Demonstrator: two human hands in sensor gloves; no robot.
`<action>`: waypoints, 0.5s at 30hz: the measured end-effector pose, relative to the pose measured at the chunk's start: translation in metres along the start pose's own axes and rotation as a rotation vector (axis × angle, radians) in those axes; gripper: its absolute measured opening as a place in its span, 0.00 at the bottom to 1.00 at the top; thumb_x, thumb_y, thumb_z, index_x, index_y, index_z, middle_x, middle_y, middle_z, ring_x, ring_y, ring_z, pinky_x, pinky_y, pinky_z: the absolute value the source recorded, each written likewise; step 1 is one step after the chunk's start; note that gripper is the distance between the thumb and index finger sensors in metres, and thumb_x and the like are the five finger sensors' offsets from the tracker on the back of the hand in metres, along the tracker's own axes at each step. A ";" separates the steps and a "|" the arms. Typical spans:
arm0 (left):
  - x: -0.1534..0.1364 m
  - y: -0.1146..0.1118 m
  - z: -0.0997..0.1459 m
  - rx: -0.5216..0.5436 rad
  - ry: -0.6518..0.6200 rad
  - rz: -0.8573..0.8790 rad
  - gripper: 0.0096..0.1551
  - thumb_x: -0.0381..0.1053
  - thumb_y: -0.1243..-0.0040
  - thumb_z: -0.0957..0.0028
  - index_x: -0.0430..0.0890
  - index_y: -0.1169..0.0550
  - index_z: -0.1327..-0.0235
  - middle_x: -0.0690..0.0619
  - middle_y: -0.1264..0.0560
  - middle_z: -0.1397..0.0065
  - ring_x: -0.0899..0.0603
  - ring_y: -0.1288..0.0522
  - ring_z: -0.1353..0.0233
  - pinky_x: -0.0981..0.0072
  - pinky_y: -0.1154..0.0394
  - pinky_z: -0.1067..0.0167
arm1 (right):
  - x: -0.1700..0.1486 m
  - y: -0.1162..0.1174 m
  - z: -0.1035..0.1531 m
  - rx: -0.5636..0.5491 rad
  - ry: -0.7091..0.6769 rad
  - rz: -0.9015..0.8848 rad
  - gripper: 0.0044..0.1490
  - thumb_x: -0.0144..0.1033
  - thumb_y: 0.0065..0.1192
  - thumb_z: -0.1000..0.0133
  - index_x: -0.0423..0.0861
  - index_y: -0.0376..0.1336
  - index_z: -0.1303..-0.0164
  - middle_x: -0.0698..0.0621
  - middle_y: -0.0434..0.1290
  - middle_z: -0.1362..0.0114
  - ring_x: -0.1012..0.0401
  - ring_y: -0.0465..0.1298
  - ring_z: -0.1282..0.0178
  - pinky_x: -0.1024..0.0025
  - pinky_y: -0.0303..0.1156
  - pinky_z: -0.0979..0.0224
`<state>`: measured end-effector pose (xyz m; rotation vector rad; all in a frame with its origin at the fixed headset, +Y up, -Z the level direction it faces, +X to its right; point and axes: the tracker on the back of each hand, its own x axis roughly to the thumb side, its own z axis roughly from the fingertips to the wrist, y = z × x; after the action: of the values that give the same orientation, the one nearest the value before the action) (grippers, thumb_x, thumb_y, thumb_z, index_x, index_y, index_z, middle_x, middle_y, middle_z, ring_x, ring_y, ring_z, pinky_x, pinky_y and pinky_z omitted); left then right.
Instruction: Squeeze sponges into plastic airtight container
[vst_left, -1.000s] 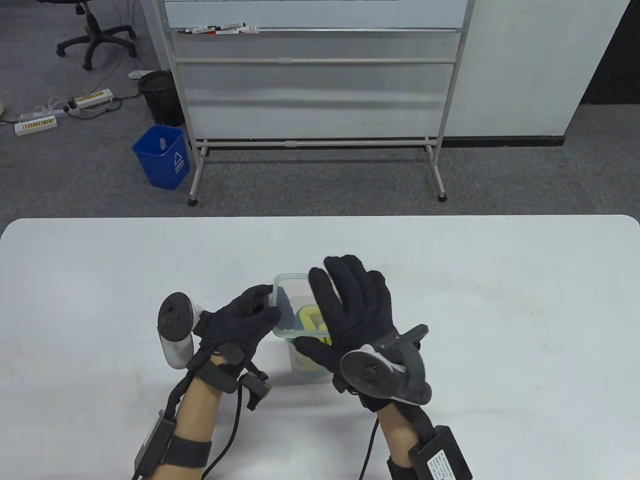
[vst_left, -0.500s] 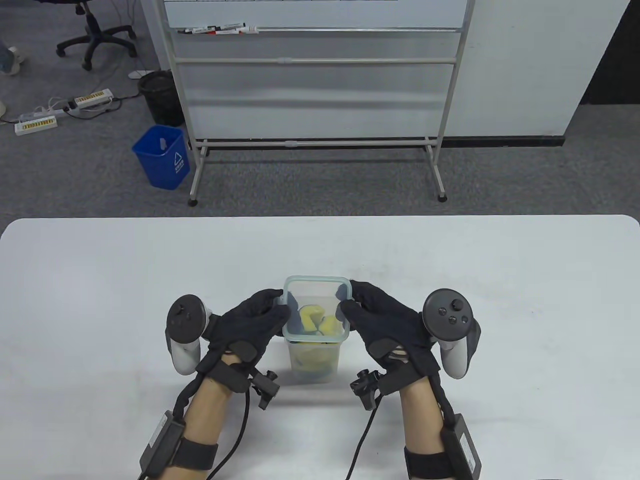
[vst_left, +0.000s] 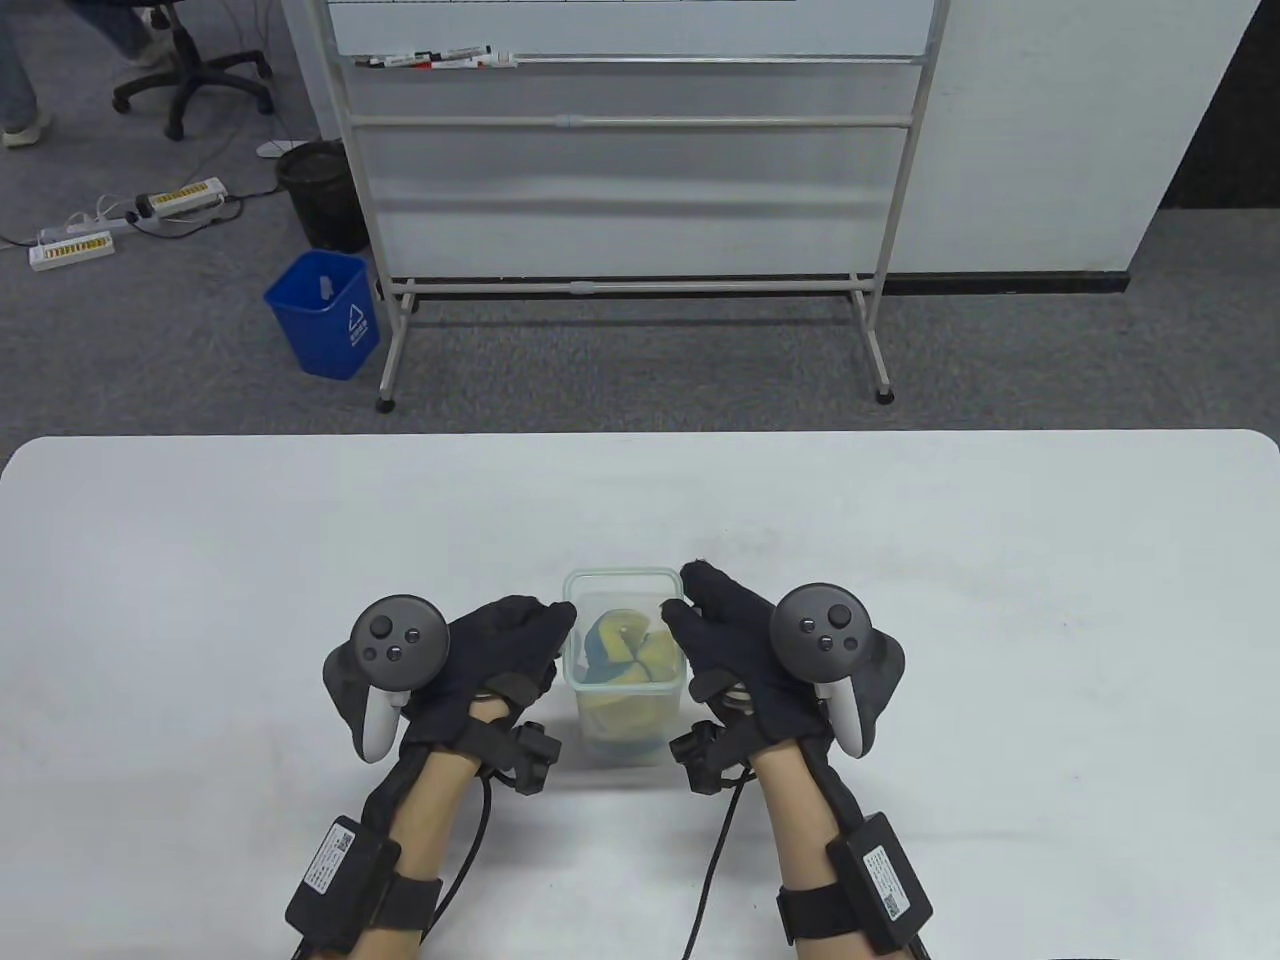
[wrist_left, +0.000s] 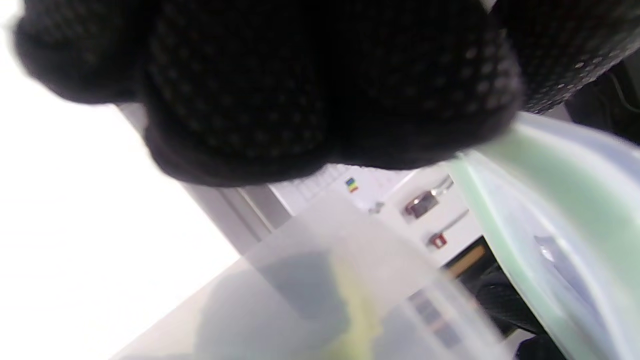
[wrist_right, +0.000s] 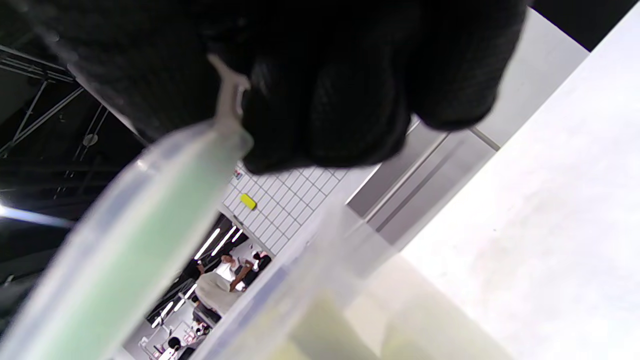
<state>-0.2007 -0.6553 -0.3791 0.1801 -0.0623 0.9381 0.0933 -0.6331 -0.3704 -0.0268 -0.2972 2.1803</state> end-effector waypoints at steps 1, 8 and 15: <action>-0.001 -0.001 -0.001 0.000 0.005 -0.004 0.26 0.71 0.35 0.55 0.48 0.12 0.69 0.59 0.12 0.79 0.50 0.12 0.72 0.57 0.14 0.66 | -0.002 0.002 -0.001 -0.002 0.000 -0.003 0.38 0.50 0.76 0.52 0.43 0.73 0.34 0.53 0.85 0.52 0.57 0.84 0.55 0.53 0.77 0.39; 0.000 -0.006 -0.006 -0.002 0.016 -0.103 0.27 0.71 0.36 0.55 0.48 0.11 0.69 0.59 0.12 0.80 0.51 0.12 0.73 0.58 0.14 0.68 | -0.007 0.004 -0.004 -0.019 0.022 0.001 0.39 0.50 0.76 0.53 0.43 0.73 0.35 0.53 0.85 0.53 0.58 0.85 0.57 0.53 0.78 0.40; -0.002 -0.008 -0.008 -0.024 0.046 -0.120 0.27 0.71 0.36 0.55 0.48 0.11 0.69 0.58 0.11 0.79 0.50 0.12 0.73 0.58 0.14 0.67 | -0.014 0.008 -0.006 0.031 0.061 0.007 0.39 0.51 0.76 0.52 0.43 0.72 0.34 0.54 0.85 0.53 0.58 0.84 0.56 0.53 0.77 0.39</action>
<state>-0.1955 -0.6606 -0.3879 0.1390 -0.0200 0.8213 0.0959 -0.6478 -0.3792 -0.0769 -0.2293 2.1859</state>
